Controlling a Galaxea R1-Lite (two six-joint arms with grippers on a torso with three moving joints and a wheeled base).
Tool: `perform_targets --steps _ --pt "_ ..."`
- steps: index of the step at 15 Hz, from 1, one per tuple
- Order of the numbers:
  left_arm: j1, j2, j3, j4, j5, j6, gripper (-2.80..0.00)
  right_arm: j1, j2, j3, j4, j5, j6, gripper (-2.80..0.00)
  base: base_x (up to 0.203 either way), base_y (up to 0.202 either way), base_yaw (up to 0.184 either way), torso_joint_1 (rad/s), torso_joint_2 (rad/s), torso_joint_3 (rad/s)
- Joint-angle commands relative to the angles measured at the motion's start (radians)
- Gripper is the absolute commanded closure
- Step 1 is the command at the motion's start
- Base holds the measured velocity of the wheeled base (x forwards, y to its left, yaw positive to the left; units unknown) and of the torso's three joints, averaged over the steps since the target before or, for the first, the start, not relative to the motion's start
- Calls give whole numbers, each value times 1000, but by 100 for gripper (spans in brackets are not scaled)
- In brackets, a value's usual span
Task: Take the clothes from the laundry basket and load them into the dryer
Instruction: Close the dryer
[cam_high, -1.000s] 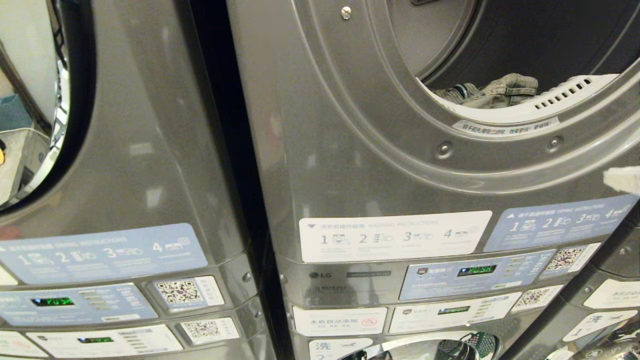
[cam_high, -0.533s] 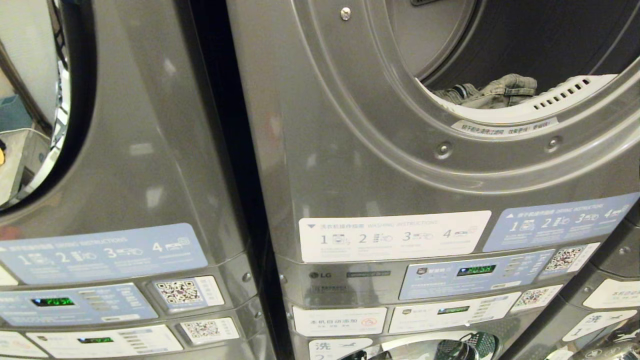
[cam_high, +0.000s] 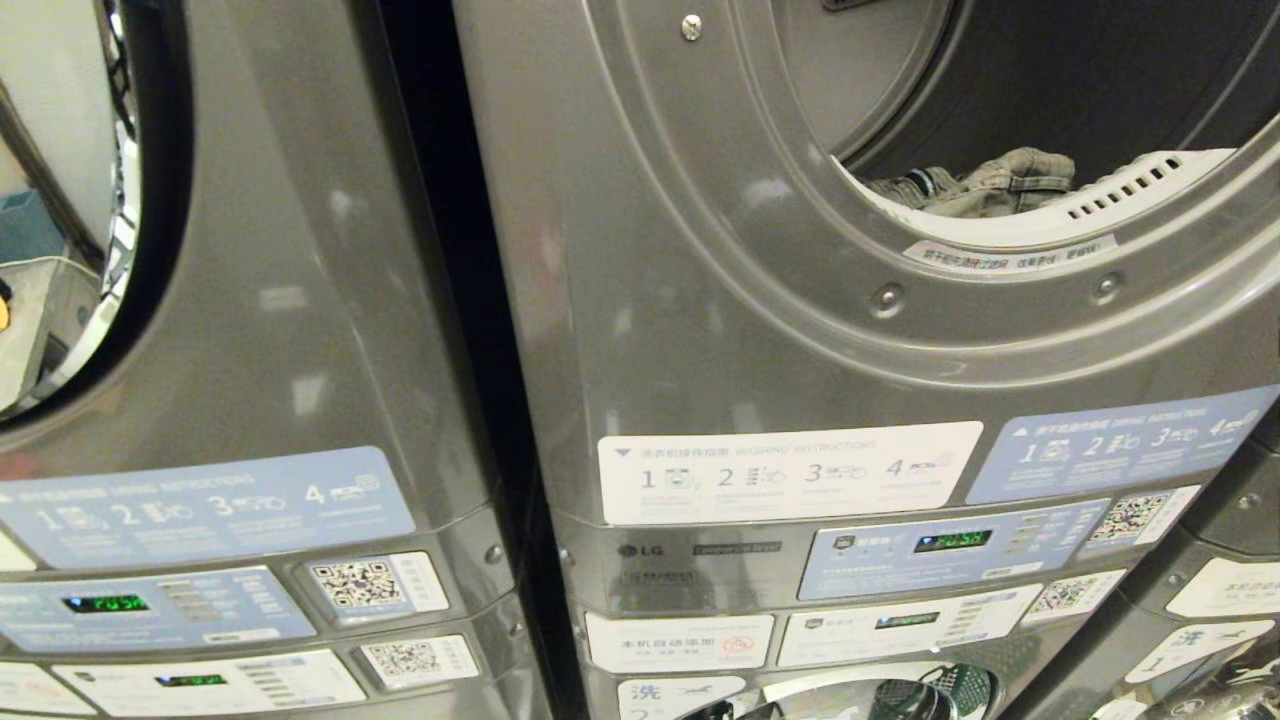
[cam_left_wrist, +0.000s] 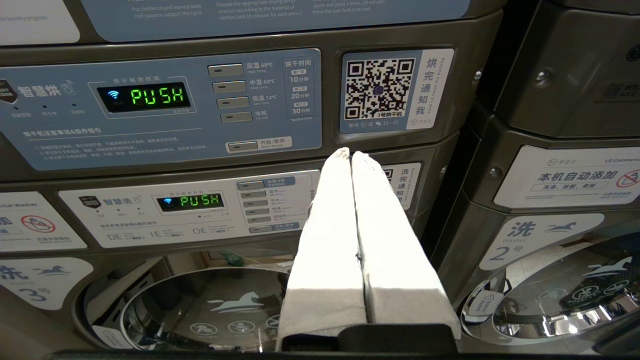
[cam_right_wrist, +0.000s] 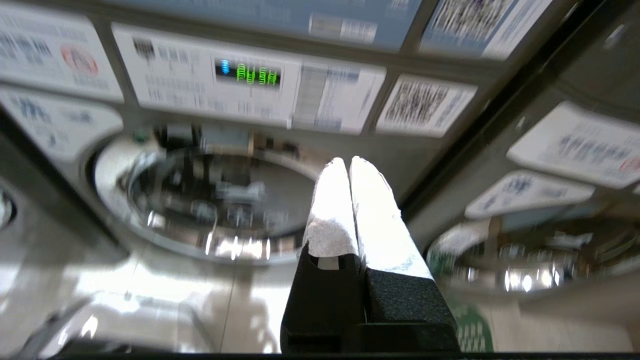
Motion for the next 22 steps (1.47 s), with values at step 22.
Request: perform_targets --steps 22 --pt "0 0 2 0 -6 19 0 14 -177 -12 41 -35 71 0 0 0 0 0 0 0"
